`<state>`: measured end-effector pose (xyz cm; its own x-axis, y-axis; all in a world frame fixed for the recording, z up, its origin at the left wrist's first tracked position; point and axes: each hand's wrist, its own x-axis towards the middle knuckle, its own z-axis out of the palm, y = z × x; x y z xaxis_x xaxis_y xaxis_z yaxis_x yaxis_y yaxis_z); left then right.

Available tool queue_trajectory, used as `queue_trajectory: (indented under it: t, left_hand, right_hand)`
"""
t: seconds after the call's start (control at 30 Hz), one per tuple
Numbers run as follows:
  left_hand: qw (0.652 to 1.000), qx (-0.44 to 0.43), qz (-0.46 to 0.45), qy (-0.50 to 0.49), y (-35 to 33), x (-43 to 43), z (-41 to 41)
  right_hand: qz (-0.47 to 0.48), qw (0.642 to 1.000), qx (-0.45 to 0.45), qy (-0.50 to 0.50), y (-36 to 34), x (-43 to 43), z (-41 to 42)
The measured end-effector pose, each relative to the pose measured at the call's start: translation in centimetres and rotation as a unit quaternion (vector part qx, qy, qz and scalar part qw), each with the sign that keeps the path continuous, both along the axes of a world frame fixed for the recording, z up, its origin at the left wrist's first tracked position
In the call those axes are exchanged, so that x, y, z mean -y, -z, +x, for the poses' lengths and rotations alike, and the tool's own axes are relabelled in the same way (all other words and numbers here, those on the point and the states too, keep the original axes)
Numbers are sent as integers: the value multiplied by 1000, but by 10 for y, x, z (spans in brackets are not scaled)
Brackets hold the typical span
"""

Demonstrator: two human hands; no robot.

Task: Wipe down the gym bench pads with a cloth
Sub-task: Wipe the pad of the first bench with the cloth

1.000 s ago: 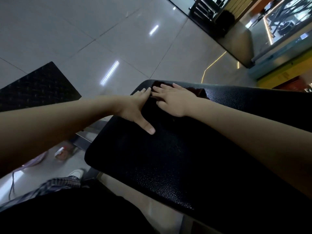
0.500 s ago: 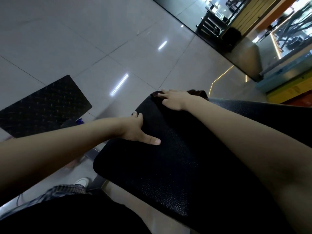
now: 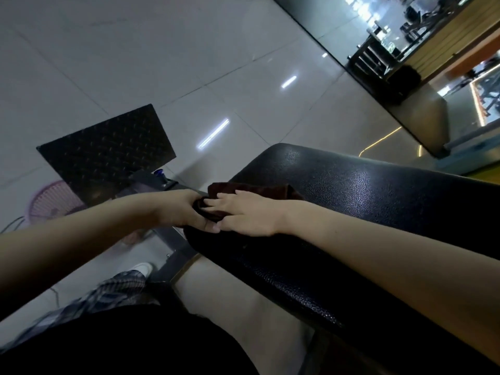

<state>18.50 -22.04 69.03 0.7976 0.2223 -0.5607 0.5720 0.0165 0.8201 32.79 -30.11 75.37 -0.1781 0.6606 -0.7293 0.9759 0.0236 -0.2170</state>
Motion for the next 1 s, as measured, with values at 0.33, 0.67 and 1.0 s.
queue_trajectory:
  t: [0.33,0.67,1.0]
  left_hand:
    - [997,3,-56,-55,4,-3,-4]
    - [996,-18,-32,-75,18,-7,-4]
    - [997,-35,4,-71,15,-4,-1]
  right_hand:
    - [95,991,-13,-92,10,-4,10]
    - [95,990,88,-62,14,-54,82]
    - [74,950,305,6,22,-98,161]
